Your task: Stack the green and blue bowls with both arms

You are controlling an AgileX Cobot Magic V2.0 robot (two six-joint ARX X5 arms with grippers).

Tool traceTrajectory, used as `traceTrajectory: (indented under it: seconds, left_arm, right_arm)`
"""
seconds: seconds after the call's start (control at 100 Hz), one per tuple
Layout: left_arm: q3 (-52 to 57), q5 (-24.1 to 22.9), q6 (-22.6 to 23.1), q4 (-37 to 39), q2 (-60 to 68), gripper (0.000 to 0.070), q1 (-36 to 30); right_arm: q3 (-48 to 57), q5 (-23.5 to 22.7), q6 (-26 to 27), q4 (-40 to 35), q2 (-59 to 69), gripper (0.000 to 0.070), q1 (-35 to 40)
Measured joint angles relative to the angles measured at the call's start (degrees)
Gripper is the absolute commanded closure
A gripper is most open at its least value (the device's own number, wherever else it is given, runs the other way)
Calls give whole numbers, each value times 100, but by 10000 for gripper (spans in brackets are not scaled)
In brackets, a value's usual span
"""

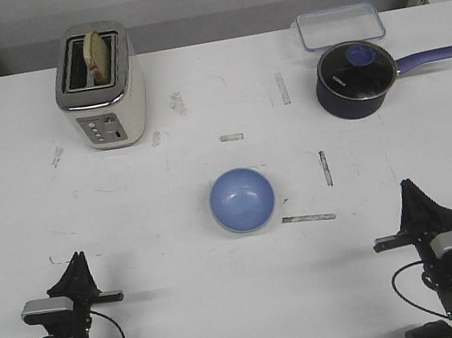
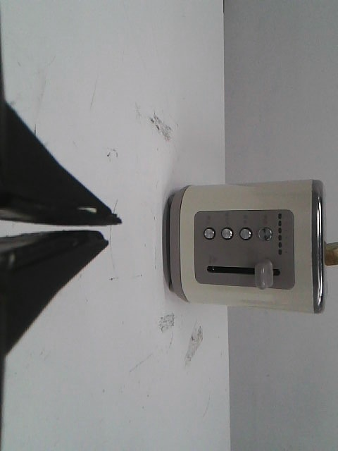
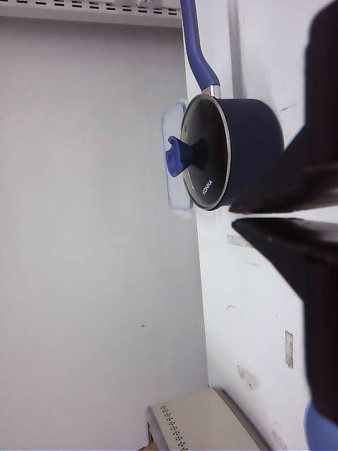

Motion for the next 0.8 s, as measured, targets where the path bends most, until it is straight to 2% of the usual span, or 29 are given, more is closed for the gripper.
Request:
traceTrajectory:
  seconds: [0.35,0.67,0.8]
  left_arm:
    - [0,0,0,0,0,699,0]
    - [0,0,0,0,0,699,0]
    - [0,0,0,-2,0,699,0]
  right_arm:
    - [-68,-9,0,52,-46,697,-105]
    - [-1482,-140,0,57,-920,697,-577]
    - [-1930,-146,-2,306,-1244,697,-675]
